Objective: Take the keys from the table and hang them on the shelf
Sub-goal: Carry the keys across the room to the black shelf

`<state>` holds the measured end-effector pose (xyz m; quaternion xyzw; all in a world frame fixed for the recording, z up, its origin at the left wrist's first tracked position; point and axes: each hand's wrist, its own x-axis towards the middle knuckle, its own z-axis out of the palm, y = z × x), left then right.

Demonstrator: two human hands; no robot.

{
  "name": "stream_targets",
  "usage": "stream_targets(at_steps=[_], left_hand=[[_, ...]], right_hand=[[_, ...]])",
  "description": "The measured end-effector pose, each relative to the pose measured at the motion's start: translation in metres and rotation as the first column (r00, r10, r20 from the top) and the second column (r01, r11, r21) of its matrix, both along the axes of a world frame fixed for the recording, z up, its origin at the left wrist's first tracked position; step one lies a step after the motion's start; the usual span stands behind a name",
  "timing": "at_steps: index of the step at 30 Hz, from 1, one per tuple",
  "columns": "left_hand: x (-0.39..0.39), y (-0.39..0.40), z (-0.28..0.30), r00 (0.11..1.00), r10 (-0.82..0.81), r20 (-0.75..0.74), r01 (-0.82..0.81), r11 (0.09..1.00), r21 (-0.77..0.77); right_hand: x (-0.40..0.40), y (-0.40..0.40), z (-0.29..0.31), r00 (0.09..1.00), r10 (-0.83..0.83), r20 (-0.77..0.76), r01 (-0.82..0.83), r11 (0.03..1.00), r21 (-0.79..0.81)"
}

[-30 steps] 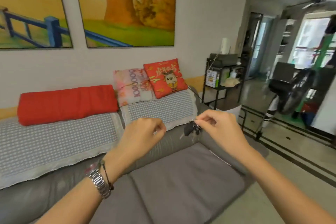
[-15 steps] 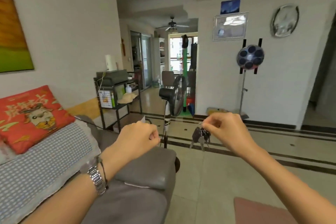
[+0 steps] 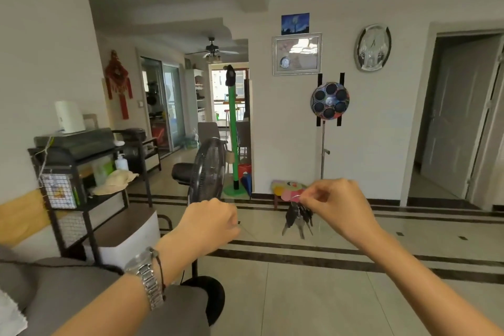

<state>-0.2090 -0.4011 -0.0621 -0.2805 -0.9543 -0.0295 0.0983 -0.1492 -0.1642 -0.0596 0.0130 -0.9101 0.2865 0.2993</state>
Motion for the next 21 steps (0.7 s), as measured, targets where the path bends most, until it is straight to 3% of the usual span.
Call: stream_targets(at_steps=[8, 21], left_hand=[[-0.188, 0.087, -0.008, 0.999, -0.038, 0.014, 0.039, 0.997, -0.069], [-0.501, 0.242, 0.036, 0.977, -0.2, -0.079, 0.198, 0.98, -0.036]], right_hand=[[-0.173, 0.074, -0.015, 0.998, -0.051, -0.025, 0.051, 0.999, 0.0], [-0.445, 0.216, 0.03, 0.969, -0.237, -0.071, 0.236, 0.971, -0.025]])
